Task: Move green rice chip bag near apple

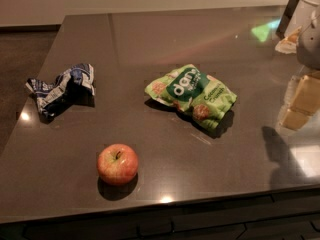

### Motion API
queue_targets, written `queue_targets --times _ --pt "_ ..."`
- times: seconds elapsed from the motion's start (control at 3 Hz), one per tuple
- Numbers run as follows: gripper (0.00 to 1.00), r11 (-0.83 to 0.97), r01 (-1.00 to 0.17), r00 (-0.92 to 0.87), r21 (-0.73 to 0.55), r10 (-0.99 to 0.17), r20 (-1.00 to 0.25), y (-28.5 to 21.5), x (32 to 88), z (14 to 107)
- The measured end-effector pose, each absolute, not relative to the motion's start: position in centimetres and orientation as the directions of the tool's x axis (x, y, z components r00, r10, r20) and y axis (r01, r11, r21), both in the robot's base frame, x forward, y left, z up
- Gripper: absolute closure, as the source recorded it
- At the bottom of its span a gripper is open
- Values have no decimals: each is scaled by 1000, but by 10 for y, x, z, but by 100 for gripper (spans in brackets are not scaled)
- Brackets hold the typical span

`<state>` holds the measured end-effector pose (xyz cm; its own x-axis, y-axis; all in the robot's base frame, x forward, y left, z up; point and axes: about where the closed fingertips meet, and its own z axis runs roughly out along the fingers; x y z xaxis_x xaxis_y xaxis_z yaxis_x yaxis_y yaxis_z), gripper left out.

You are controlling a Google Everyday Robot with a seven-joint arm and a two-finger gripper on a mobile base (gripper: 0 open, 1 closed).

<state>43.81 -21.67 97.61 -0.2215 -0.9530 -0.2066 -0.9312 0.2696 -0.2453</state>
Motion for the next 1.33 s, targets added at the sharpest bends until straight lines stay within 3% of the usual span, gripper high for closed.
queue_targets --times 1.33 --pt "0 310 -924 -248 -222 -932 -265 -162 496 929"
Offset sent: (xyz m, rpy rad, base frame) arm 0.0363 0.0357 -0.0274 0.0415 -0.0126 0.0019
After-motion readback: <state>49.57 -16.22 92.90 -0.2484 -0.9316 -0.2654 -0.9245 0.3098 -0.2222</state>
